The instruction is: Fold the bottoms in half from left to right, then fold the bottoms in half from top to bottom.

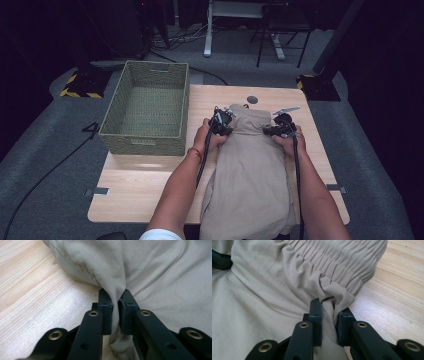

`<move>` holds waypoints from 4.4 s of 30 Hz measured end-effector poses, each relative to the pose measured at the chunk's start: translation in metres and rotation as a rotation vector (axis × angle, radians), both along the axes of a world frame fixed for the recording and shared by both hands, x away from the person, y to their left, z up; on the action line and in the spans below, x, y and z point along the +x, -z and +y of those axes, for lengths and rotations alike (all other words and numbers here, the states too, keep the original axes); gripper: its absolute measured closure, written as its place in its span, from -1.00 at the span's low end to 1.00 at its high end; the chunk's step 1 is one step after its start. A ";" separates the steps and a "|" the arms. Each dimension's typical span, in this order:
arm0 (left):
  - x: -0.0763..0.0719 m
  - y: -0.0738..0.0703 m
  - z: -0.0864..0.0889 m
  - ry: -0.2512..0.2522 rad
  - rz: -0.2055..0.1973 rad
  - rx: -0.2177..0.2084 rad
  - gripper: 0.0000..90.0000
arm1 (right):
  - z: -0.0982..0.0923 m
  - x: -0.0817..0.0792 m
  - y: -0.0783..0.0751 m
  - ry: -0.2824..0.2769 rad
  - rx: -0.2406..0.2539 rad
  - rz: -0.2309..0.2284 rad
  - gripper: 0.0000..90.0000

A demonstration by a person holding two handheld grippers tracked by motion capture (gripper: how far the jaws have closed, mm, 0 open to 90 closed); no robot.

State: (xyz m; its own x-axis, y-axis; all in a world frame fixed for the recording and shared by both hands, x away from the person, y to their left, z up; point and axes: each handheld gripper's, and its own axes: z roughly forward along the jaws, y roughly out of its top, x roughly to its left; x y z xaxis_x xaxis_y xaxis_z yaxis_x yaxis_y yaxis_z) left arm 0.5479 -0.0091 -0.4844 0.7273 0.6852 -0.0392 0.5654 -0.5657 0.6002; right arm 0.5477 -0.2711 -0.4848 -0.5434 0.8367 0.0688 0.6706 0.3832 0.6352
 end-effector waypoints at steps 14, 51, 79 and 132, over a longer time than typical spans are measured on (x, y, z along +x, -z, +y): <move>0.003 -0.011 -0.004 -0.017 -0.037 0.021 0.94 | -0.002 -0.001 -0.017 0.000 0.002 -0.067 0.85; -0.071 -0.106 0.007 -0.005 -0.403 -0.174 0.93 | -0.029 -0.063 -0.116 -0.126 0.184 -0.405 0.81; -0.194 -0.010 0.049 0.347 -0.248 0.000 0.84 | -0.026 -0.197 -0.019 -0.463 0.136 -0.189 0.63; -0.238 0.010 0.086 0.336 -0.104 -0.041 0.13 | 0.006 -0.146 -0.026 -0.356 -0.004 -0.199 -0.28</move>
State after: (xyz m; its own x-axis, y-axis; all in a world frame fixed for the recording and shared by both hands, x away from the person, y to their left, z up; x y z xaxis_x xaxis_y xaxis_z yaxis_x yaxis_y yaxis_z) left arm 0.3102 0.0766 -0.4941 0.9133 0.4065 0.0244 0.2866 -0.6842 0.6706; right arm 0.4014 -0.2650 -0.4590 -0.8018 0.5935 -0.0700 0.3594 0.5723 0.7371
